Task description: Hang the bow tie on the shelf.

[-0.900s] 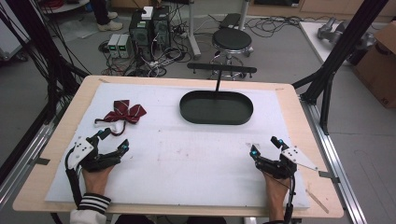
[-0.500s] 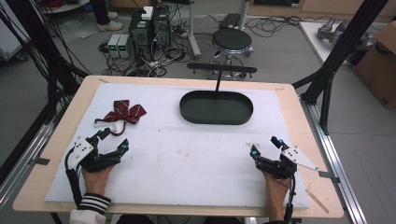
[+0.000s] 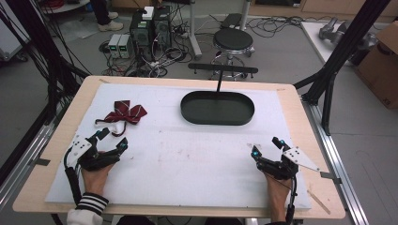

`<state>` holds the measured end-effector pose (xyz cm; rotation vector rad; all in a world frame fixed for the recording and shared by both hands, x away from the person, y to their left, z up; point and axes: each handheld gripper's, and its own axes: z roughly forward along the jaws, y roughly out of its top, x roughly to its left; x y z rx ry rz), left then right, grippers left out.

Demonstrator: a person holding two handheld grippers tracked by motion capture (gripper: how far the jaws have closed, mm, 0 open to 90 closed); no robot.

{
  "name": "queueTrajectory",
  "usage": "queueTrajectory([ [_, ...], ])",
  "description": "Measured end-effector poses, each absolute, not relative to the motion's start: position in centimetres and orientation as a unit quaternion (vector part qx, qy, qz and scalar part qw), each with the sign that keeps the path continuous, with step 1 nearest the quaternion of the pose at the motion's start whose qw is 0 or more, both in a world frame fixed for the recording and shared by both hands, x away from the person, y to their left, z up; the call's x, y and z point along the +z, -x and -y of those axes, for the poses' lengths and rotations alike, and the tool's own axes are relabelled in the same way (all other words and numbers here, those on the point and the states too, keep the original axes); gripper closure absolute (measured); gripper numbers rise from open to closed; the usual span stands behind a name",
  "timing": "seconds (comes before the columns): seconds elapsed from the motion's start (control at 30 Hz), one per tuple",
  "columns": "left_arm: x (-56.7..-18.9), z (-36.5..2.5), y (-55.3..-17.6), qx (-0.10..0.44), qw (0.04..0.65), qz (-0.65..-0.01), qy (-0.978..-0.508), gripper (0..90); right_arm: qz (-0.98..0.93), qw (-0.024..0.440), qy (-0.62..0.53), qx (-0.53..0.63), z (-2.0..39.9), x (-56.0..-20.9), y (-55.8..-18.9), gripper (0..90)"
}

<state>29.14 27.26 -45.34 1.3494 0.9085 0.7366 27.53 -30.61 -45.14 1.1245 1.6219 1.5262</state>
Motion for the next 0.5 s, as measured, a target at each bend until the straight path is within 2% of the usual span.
queueTrajectory([
  [0.13,-45.2,-27.3,-29.3,0.322,0.612,-0.4,-0.602,12.6,-0.616,0.317,-0.428,0.581,30.6,-45.1,-27.5,9.2],
  [0.27,-44.7,-27.7,-29.6,0.293,0.608,-0.413,-0.612,12.6,-0.616,0.319,-0.426,0.58,30.7,-45.1,-27.6,9.2],
  [0.5,-42.1,-28.4,-31.2,0.279,0.578,-0.415,-0.645,12.5,-0.618,0.321,-0.425,0.578,30.6,-45.1,-27.7,9.2],
])
